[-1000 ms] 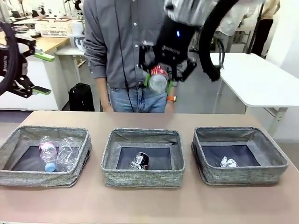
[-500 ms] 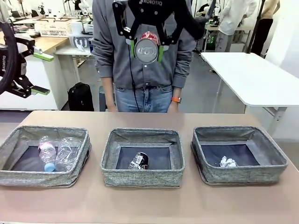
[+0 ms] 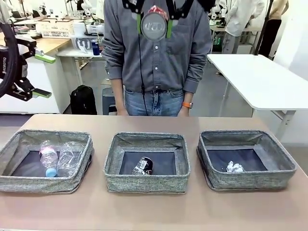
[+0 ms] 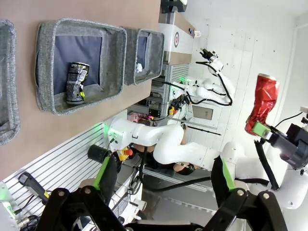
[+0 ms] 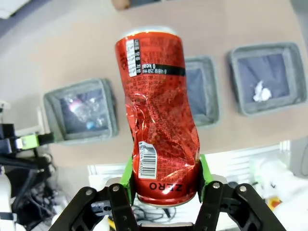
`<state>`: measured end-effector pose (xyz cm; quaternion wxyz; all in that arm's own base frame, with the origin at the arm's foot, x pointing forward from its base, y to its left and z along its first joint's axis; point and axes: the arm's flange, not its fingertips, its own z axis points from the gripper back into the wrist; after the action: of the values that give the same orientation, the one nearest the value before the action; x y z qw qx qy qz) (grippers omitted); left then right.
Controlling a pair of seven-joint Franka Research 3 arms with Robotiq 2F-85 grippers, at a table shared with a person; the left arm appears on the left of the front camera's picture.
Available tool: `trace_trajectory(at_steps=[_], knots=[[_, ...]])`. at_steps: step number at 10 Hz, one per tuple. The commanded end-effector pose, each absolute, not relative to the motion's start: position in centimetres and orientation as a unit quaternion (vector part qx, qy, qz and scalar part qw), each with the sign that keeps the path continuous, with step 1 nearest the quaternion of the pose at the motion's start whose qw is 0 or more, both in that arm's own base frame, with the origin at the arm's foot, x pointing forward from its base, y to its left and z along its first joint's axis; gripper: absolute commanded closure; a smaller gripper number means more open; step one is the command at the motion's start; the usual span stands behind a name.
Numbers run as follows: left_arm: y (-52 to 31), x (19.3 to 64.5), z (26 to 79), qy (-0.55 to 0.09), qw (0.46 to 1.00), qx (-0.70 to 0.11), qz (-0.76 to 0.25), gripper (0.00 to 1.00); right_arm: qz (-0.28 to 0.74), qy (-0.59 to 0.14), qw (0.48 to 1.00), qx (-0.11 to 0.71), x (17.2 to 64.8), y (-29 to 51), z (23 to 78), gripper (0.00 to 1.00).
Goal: Sort the waste into the appropriate baskets.
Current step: Pick up the waste item pointed out by the person.
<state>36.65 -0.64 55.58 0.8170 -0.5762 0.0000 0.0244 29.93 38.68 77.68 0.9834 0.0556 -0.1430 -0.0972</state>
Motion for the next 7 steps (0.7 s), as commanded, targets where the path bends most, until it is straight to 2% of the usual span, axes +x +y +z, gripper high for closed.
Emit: trace_trajectory(at_steps=[1, 7], knots=[[-0.52, 36.53, 55.76, -0.001, 0.818, -0.575, 0.015, 0.00, -0.096, -0.150, 0.982, 0.061, 30.13, 38.49, 79.16, 0.43], [-0.52, 36.53, 55.76, -0.001, 0.818, -0.575, 0.015, 0.00, -0.099, -0.147, 0.982, 0.063, 29.91, 38.41, 78.57, 0.43]])
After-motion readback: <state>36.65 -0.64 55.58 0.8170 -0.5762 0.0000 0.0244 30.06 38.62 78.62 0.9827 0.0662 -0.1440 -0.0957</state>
